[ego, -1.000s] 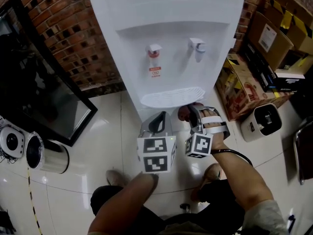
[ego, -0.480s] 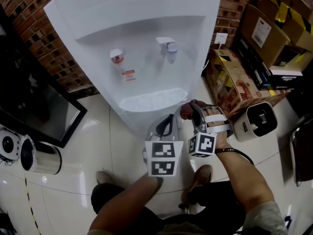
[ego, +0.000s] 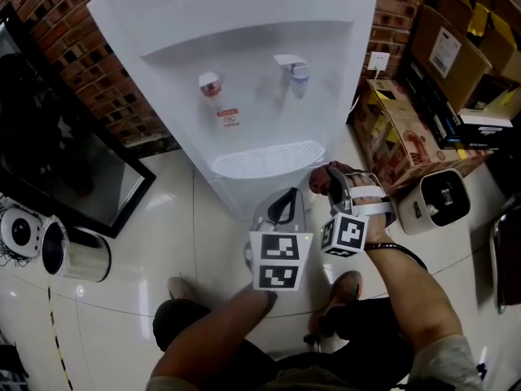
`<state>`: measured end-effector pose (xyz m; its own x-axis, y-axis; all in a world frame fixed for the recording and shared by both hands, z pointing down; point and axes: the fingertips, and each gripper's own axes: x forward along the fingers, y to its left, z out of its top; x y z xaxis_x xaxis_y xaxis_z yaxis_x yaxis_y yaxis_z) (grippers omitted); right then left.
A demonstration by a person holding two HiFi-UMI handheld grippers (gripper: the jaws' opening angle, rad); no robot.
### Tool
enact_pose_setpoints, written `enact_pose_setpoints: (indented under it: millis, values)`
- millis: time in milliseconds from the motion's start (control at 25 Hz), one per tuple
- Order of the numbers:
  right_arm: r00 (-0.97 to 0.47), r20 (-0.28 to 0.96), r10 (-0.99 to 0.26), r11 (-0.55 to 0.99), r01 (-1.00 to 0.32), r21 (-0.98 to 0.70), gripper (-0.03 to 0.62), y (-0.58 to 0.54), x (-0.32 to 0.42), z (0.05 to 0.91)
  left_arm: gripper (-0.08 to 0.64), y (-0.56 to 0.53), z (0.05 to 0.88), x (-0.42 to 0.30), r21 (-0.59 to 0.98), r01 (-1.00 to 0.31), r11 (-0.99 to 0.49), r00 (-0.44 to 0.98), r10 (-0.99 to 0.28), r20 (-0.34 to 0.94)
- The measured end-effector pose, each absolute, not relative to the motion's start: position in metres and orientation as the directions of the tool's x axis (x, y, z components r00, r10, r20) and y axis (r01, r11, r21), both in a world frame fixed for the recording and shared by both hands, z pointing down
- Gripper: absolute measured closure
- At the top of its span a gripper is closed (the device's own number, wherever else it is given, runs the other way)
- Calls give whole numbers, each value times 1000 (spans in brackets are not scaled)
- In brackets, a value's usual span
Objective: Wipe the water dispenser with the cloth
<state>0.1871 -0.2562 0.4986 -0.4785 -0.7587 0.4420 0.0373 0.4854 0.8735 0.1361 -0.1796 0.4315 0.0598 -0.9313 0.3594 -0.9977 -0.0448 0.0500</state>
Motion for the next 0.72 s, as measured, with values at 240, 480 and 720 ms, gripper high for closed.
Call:
enact_pose_setpoints:
  millis: [240,480,720]
  values:
    - [-502,458,-734,481,92,872,499,-227,161,499,560,-155,410,95,44,-999,10,5,-943,332]
    - [-670,436,-601,414,206,887,499,-145,69,494,560,-115,414,30,2,-994,111,-103,-929,354]
    - [-741,485,-465,320,371,872,499,-70,-5,524,560,-80,421,-29,-31,-984,175,-174,-910,376]
